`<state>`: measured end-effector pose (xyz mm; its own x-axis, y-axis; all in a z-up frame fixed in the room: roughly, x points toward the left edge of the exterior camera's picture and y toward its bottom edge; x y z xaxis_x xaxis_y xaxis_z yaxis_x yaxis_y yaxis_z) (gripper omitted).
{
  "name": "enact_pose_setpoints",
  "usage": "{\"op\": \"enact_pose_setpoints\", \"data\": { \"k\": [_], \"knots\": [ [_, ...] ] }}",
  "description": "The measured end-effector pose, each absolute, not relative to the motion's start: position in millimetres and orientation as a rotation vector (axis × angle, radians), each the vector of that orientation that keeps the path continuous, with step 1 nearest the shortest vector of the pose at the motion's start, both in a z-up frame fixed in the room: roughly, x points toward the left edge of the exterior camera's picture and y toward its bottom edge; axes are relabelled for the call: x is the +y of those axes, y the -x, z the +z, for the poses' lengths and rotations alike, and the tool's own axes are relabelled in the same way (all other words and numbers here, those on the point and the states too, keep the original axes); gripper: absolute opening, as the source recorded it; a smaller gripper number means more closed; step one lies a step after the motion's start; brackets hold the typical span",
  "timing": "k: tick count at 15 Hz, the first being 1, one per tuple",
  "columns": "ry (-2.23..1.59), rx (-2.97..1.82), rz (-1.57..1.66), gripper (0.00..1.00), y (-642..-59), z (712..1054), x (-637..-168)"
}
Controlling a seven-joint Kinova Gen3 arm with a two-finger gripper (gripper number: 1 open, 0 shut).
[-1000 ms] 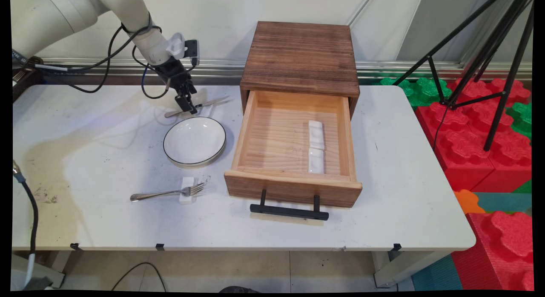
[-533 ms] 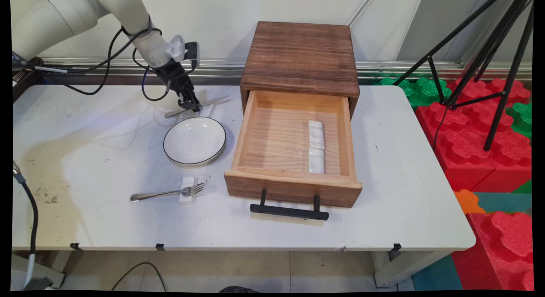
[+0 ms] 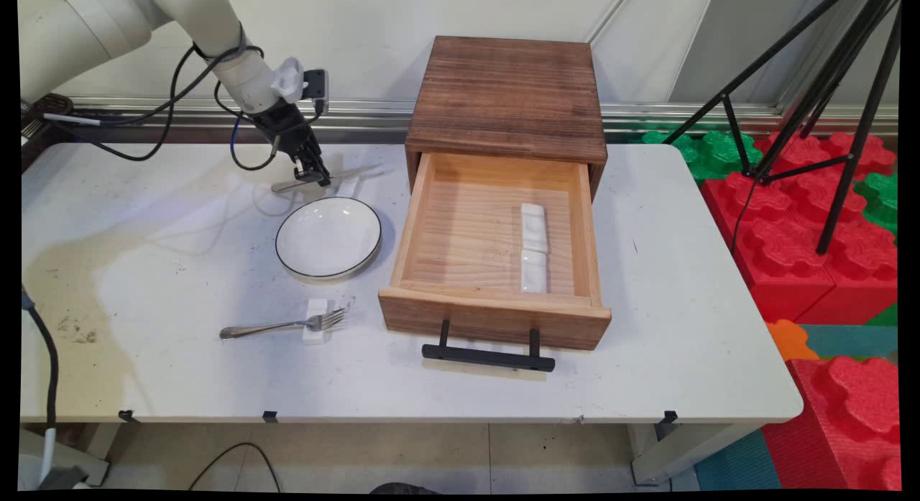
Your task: Place the picked object into the drawer
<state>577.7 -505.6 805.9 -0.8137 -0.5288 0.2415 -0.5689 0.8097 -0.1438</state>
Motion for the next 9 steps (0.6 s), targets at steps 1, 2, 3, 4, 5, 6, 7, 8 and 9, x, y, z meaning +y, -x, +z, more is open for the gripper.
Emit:
{"op": "enact_pose_setpoints", "data": {
  "k": [1,2,3,4,5,6,7,8,9],
  "knots": [
    [-0.878,-2.798,0.320,0.00,-579.0,808.7,-504.0],
    [-0.905,-2.787,0.332,0.00,-581.6,813.2,-501.3],
    [-0.931,-2.776,0.343,0.00,-583.8,818.8,-498.2],
    [-0.953,-2.766,0.353,0.00,-585.7,824.4,-495.4],
    [-0.979,-2.753,0.366,0.00,-587.9,832.5,-491.6],
    [-0.997,-2.742,0.376,0.00,-589.2,838.9,-488.7],
    [-1.015,-2.730,0.389,0.00,-590.4,847.3,-485.3],
    [-1.027,-2.721,0.397,0.00,-591.1,853.2,-482.9],
    [-1.050,-2.698,0.420,0.00,-592.1,867.6,-477.4]
  ]
}}
